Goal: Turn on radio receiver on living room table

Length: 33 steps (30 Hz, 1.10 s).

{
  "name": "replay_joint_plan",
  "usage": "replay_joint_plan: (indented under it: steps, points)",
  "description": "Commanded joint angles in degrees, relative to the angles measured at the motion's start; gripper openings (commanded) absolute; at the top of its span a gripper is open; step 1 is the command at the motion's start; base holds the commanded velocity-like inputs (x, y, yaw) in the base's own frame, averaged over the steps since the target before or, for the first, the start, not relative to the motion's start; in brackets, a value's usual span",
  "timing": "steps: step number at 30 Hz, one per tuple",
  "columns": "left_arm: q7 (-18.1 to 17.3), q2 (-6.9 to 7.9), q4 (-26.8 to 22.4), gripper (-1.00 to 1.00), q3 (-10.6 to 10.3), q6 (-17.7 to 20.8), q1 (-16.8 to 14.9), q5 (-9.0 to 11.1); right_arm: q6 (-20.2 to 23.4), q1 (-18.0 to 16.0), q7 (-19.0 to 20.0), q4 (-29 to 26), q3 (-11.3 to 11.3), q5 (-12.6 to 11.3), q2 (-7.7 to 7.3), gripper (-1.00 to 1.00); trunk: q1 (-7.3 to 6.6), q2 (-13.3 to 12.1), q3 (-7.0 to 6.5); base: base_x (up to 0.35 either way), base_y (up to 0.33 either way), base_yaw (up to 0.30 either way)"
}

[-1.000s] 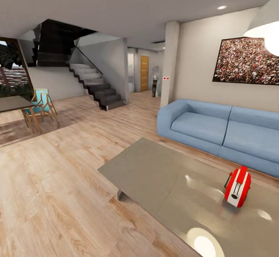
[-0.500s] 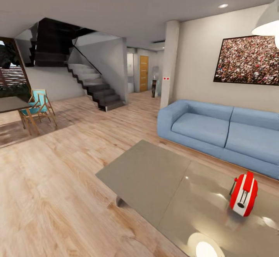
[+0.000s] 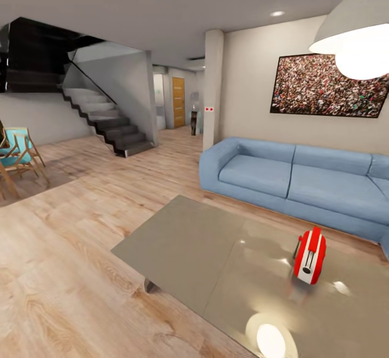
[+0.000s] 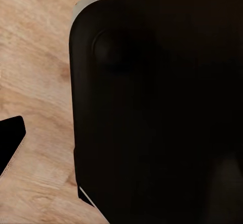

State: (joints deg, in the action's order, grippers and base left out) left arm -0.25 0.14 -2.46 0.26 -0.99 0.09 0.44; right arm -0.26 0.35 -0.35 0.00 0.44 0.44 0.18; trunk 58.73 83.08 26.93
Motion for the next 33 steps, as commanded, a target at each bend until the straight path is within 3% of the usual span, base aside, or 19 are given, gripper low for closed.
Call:
replay_joint_plan:
  steps: [1,33]
  points:
    - [0.01,0.01,0.00,1.00,0.00,-0.02,0.00,0.00,0.00,0.00,0.00,0.00,0.00,0.00,0.00,1.00,0.00,0.00,0.00,0.000,0.000,-0.282]
    - [0.04,-0.05,0.00,1.00,0.05,-0.04,0.00,0.00,0.00,0.00,0.00,0.00,0.00,0.00,0.00,1.00,0.00,0.00,0.00,0.000,0.000,-0.282]
